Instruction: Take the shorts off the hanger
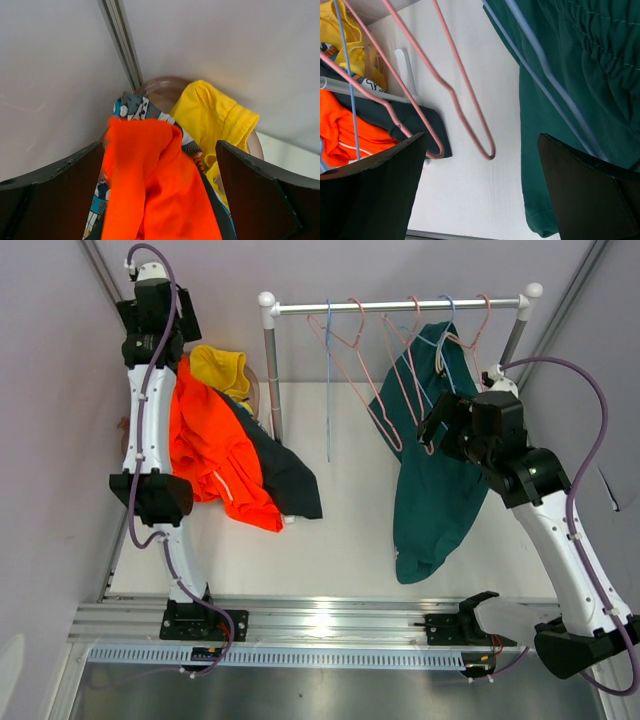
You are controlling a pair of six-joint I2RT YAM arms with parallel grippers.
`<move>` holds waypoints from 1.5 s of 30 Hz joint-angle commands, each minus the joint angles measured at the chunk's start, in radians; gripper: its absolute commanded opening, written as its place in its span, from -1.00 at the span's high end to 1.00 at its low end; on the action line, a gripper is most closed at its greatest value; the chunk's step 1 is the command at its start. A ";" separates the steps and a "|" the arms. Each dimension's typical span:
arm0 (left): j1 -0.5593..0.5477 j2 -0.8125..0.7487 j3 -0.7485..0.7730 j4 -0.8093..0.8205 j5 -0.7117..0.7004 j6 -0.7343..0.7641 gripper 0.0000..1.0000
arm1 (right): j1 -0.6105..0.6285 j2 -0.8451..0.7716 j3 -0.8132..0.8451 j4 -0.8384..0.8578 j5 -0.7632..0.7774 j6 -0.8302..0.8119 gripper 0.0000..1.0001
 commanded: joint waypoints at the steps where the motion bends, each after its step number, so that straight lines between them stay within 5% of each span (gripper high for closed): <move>1: 0.006 -0.044 0.021 0.018 0.026 -0.033 -0.98 | -0.003 -0.051 0.042 0.004 -0.014 0.013 -0.99; 7: 0.006 -0.147 -0.063 0.004 0.252 -0.035 -0.98 | -0.002 -0.075 0.220 -0.053 0.000 -0.007 -0.99; 14: 0.006 -0.120 -0.095 -0.151 0.225 -0.081 -0.98 | -0.002 0.004 0.444 -0.107 0.078 -0.107 -0.99; 20: -0.022 -0.332 -0.440 -0.047 0.302 -0.128 -0.99 | -0.017 0.115 0.541 -0.095 0.178 -0.171 -0.99; 31: -0.234 -0.773 -0.965 0.128 0.325 -0.119 -0.99 | -0.106 0.233 0.523 -0.024 0.163 -0.201 -0.86; 45: -0.346 -1.003 -1.154 0.157 0.385 -0.148 -0.98 | -0.201 0.259 0.377 0.069 0.124 -0.195 -0.58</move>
